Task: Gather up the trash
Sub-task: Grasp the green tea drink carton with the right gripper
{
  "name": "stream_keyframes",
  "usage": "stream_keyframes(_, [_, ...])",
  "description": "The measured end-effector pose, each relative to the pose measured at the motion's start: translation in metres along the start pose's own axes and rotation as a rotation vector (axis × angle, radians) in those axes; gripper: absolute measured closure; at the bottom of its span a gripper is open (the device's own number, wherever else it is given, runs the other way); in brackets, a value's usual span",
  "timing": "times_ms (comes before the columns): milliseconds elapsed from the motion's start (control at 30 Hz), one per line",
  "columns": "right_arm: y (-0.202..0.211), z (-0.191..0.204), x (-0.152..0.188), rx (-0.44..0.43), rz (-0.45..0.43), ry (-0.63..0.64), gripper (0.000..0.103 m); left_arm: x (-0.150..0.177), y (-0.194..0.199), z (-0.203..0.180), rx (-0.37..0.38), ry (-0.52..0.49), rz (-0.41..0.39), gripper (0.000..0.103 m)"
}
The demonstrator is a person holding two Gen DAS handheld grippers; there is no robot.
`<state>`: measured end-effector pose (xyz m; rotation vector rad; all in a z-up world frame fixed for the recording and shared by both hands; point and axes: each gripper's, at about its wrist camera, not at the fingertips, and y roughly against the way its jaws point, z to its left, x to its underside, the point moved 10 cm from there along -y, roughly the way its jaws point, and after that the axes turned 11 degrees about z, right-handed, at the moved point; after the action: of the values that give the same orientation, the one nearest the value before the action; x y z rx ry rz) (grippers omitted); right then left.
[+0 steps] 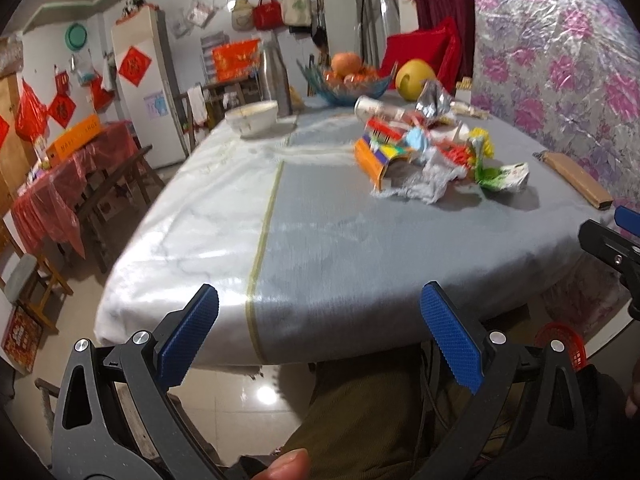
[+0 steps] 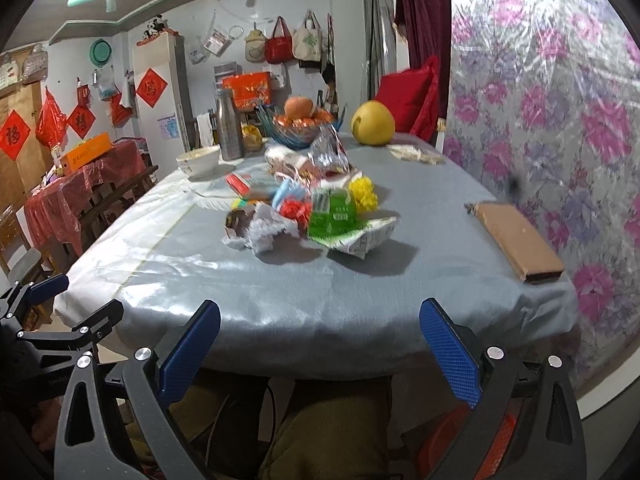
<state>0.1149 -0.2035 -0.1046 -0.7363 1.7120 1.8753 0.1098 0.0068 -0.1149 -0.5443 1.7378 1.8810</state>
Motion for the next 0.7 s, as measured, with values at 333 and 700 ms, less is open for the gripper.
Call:
stream_keyframes(333, [-0.069, -0.035, -0.007, -0.095, 0.114, -0.122, 0.005, -0.025, -0.075, 0.012, -0.027, 0.021, 0.128, 0.006])
stream_keyframes(700, [-0.123, -0.043, -0.061, -0.187, 0.141, -0.212, 0.005, -0.066, -0.123, 0.003, 0.010, 0.037, 0.159, 0.005])
